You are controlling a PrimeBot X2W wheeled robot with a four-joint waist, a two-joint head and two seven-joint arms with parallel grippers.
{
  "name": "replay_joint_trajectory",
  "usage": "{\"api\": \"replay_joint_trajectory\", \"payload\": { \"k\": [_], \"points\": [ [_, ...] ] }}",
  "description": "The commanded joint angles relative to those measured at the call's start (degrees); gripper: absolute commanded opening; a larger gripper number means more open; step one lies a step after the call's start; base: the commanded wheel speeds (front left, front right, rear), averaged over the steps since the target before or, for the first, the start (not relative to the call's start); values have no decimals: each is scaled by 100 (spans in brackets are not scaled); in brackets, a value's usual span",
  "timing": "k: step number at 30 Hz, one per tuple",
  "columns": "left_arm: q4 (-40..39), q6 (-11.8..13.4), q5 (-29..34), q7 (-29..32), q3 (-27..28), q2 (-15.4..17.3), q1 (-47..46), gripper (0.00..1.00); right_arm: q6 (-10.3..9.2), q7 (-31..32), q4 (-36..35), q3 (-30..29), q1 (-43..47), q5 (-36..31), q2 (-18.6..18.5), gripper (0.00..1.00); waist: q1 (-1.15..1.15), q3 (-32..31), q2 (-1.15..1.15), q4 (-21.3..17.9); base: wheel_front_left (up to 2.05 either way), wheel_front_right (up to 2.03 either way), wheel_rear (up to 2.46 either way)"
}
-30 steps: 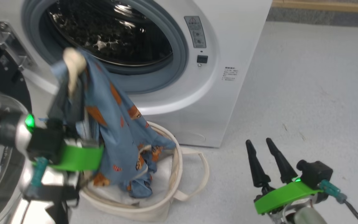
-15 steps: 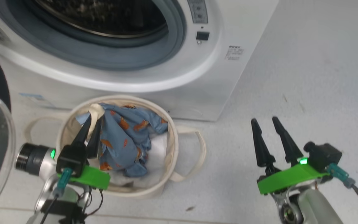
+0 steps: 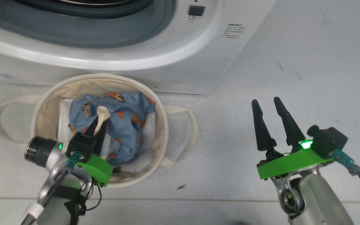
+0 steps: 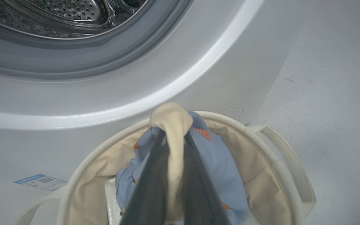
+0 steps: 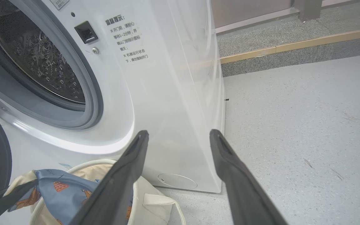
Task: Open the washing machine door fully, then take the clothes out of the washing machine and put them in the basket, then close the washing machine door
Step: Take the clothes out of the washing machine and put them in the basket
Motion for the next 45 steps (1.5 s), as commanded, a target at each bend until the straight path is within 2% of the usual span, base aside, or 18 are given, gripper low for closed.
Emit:
{"api": "replay_joint_trajectory", "payload": {
  "k": [1, 8, 14, 15, 16, 17, 22, 32, 40, 45],
  "points": [
    [10, -40, -77, -26, 167, 130, -171, 0, 1, -70, -199, 139, -55, 32, 10, 100, 0, 58, 0, -90, 0, 0, 0],
    [925, -135, -33, -26, 48, 207, -438, 0, 1, -70, -193, 241, -62, 131, 10, 100, 0, 88, 0, -250, 0, 0, 0],
    [1121, -131, -97, -26, 52, 193, -554, 0, 1, -70, -226, 267, -61, 184, 10, 100, 0, 152, 0, -323, 0, 0, 0],
    [1133, -128, -103, -26, 51, 188, -566, 8, 1, -70, -230, 265, -63, 182, 10, 100, 0, 164, 0, -320, 0, 0, 0],
    [1193, -119, -115, -26, 55, 183, -570, 95, 1, -70, -231, 262, -68, 177, 10, 100, 0, 171, 0, -314, 0, 0, 0],
    [1315, -107, -122, -26, 56, 178, -572, 100, 1, -70, -229, 257, -74, 172, 10, 100, 0, 174, 0, -305, 0, 0, 0],
    [1666, -48, -135, -26, 40, 146, -660, 100, 1, -70, -227, 225, -120, 165, 10, 100, 0, 143, 0, -219, 0, 0, 0],
    [1737, -26, -316, -26, 155, 74, -497, 100, 1, -70, -125, 170, -76, 81, 10, 100, 0, -235, 0, 72, 0, 0, 0],
    [463, -3, -621, -26, 573, -67, 24, 100, 1, -70, -16, 139, 76, 7, 10, 100, 0, -780, 0, 279, 0, 0, 0],
    [-183, -96, -646, -26, 687, -237, 458, 100, 1, -70, 42, 50, 179, -146, 10, 100, 0, -1127, 0, 404, 0, 0, 0]
  ]
}}
